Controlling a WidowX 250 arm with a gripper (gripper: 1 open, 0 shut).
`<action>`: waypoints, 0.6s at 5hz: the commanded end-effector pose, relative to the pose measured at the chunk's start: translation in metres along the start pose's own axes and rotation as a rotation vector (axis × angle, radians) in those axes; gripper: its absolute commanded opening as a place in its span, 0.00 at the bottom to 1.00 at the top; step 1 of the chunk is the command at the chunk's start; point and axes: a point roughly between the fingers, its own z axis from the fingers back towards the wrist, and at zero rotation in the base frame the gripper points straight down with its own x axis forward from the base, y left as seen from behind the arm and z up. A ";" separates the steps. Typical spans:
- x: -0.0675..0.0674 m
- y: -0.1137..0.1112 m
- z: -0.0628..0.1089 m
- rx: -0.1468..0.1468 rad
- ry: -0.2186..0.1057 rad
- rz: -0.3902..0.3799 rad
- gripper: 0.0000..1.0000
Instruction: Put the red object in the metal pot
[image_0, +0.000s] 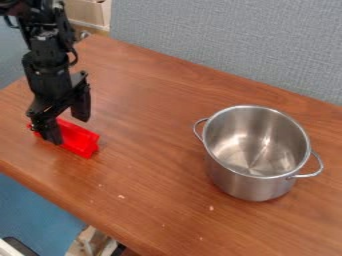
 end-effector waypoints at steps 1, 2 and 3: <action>-0.002 -0.005 0.008 -0.019 -0.022 -0.010 1.00; -0.003 -0.005 0.007 -0.013 -0.025 -0.007 1.00; -0.003 -0.005 0.006 -0.007 -0.029 -0.003 1.00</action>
